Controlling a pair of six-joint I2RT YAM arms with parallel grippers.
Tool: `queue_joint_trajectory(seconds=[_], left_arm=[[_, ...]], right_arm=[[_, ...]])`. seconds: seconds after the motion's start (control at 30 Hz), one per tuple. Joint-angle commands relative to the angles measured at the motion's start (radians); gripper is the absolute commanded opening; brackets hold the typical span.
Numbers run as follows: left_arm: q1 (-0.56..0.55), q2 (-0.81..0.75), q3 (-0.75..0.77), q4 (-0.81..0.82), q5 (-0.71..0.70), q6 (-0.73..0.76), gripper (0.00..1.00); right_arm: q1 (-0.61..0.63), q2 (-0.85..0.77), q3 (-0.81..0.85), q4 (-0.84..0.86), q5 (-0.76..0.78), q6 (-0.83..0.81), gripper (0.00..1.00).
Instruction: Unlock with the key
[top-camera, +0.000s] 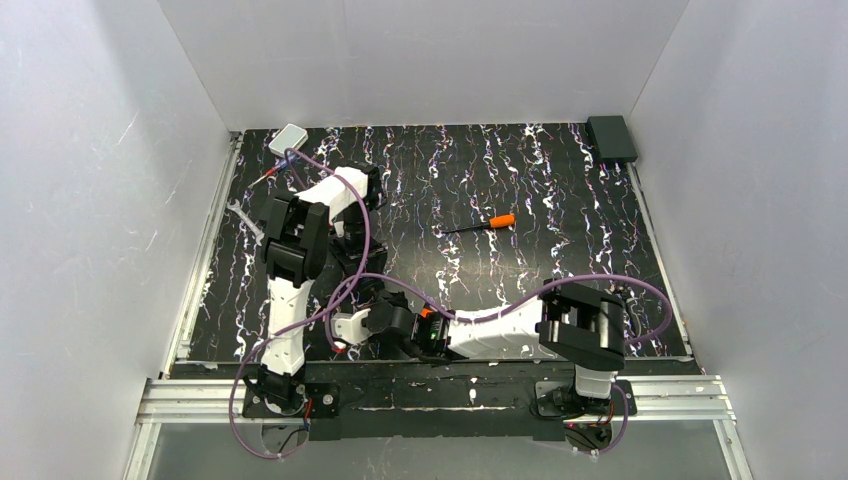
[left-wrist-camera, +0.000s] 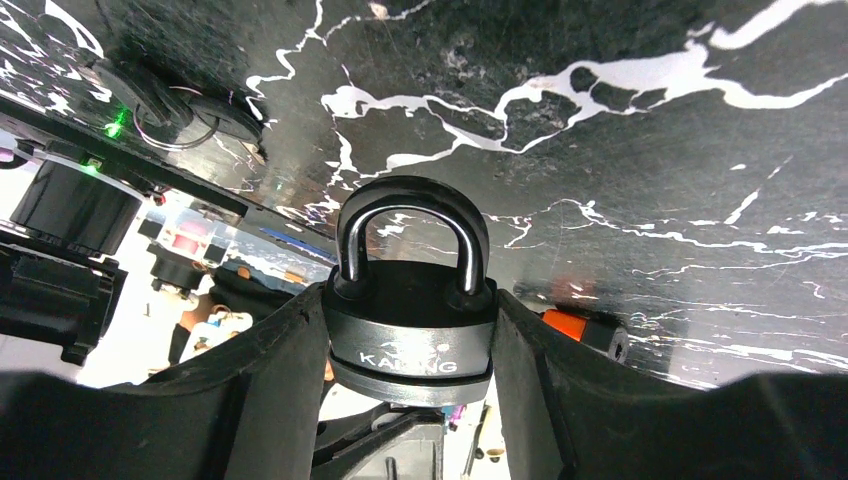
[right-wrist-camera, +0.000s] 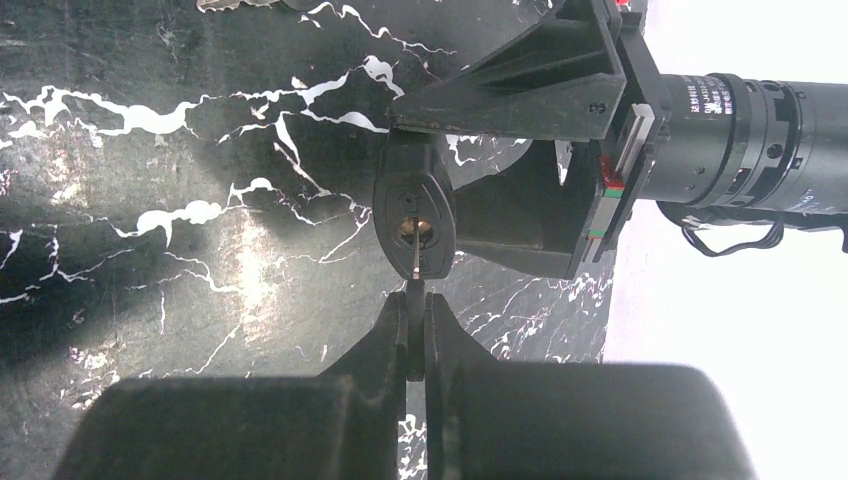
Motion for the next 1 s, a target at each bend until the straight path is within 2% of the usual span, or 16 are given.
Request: queue_joint_trajectory(seconds=[0.0,0.47,0.7,0.97], left_arm=[[-0.005,-0.043,-0.001,-0.21,0.052,-0.019,0.0],[-0.004,-0.068,0.025,-0.208,0.027,-0.004,0.0],[-0.003,-0.073,0.008,-0.199,0.029,-0.003,0.0],[-0.003,-0.089,0.01,-0.201,0.035,-0.005,0.0]], right_arm=[[0.005,0.025,0.077,0.065,0.05,0.0,0.01],[0.006,-0.008,0.048,0.09,-0.051,0.06,0.01],[0.008,0.016,0.041,0.097,-0.005,-0.064,0.01],[-0.017,-0.047,0.049,0.1,-0.124,0.131,0.01]])
